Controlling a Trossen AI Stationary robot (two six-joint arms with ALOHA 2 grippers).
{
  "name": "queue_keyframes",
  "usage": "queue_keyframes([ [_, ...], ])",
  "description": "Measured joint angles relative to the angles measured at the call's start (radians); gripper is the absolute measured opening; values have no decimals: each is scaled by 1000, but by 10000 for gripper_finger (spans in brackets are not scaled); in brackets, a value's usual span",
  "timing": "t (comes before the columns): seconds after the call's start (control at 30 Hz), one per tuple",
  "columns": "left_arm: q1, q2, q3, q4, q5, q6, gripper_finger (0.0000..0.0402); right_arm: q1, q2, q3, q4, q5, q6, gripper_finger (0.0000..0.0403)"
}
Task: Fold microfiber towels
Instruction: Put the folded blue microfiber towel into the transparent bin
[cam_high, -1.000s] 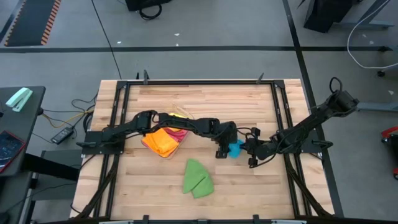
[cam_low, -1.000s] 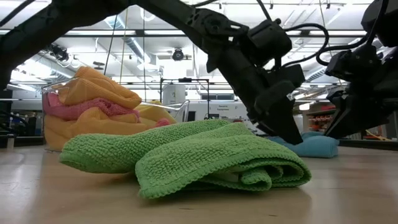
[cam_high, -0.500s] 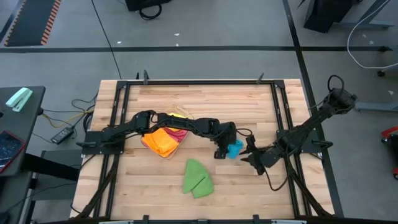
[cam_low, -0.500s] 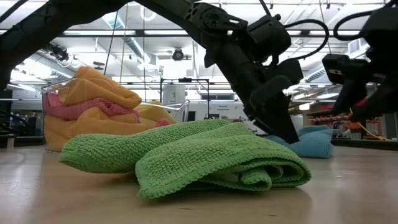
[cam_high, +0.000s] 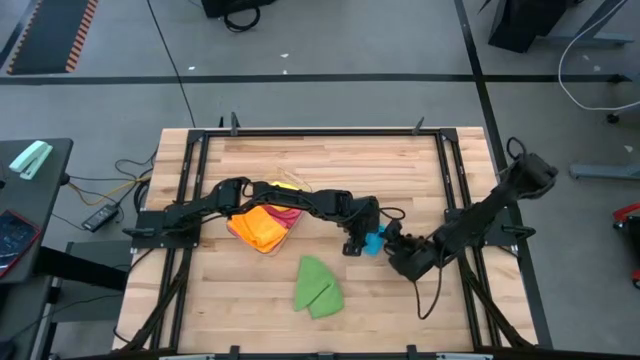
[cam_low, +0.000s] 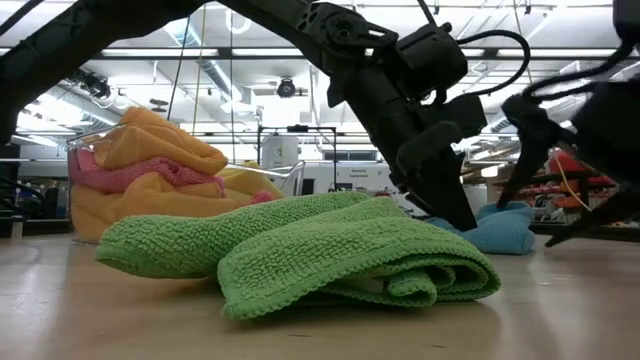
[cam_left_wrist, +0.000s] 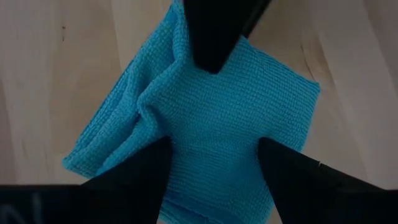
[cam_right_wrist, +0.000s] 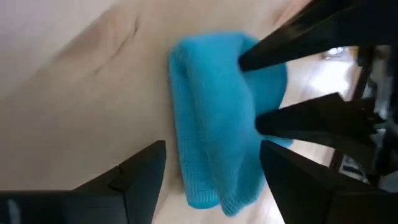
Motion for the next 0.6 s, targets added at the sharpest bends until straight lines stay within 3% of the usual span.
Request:
queue_keyframes([
  [0.33, -1, 0, 0, 12, 0, -5, 250, -4, 92, 1, 15, 96, -188, 215],
  [0.6, -1, 0, 0, 32, 0, -6, 243, -72, 93, 0, 35, 25, -215, 145],
])
